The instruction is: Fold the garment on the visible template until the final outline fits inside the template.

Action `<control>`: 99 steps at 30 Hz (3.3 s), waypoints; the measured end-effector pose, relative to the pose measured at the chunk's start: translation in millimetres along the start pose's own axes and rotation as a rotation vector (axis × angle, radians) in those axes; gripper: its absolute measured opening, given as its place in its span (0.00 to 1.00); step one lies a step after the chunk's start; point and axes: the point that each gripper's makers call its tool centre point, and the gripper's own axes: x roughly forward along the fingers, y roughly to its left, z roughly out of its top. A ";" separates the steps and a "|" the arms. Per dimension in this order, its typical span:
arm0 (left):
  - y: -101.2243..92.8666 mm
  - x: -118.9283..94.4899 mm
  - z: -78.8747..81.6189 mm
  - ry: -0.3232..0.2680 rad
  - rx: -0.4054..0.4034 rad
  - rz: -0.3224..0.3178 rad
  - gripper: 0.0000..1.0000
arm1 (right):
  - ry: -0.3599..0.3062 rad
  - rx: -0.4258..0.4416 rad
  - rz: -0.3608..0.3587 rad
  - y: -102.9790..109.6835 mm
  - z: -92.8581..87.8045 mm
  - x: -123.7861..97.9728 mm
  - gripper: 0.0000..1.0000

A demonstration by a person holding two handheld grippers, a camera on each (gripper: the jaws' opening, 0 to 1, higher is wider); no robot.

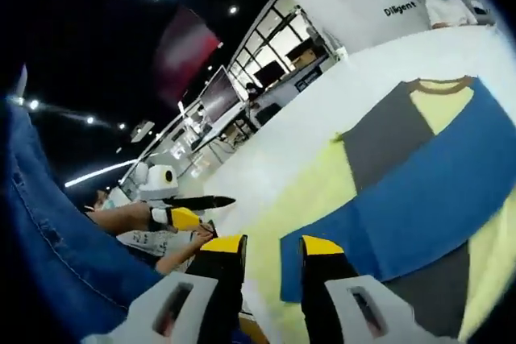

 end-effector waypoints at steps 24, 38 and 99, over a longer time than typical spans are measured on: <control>-8.3 5.8 8.2 0.027 0.013 0.022 0.99 | -0.091 -0.413 -0.881 -229.5 79.1 -182.2 0.49; -12.4 -0.1 4.8 0.020 -0.003 0.074 0.99 | -0.076 -0.473 -0.938 -274.5 85.8 -166.2 0.52; -43.3 18.5 -8.7 0.130 -0.087 -0.218 0.79 | -0.200 0.338 -0.471 -100.3 -56.4 -220.6 0.46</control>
